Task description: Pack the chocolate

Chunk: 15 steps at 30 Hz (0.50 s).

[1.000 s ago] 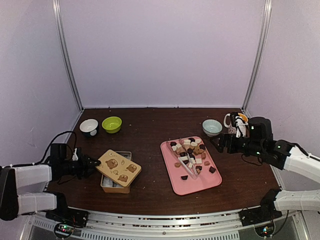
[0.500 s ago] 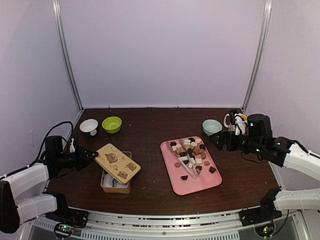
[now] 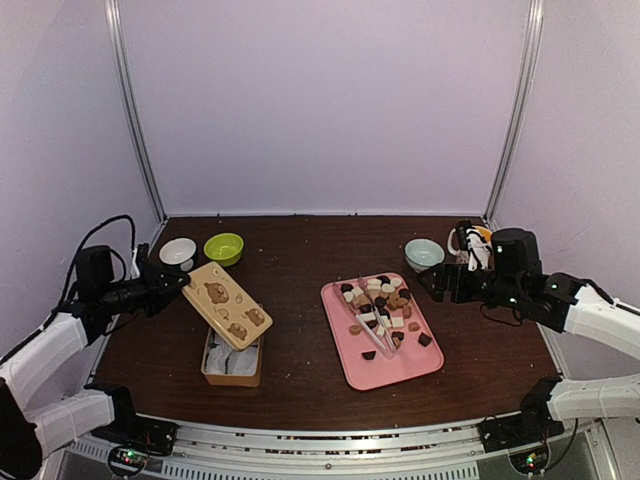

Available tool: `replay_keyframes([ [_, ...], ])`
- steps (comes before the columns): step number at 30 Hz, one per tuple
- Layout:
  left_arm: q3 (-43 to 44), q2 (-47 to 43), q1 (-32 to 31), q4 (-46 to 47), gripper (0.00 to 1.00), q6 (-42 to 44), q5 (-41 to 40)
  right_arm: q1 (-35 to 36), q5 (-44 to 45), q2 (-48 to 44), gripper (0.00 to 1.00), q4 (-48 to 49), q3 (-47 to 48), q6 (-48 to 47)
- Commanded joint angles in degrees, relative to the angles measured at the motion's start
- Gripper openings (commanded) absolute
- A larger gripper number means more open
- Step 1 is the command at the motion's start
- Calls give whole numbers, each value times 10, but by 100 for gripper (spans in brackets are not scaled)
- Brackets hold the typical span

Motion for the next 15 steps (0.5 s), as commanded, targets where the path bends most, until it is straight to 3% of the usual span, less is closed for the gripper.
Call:
replay_keyframes([
  [1, 52, -12, -1, 2, 0, 1, 20, 5, 8, -2, 100, 1, 19, -4],
  [6, 95, -16, 0, -13, 0, 10, 15, 5, 5, -5, 100, -1, 21, -5],
  [15, 302, 2, 32, -300, 0, 228, -122, 5, 7, -9, 100, -26, 37, -20],
])
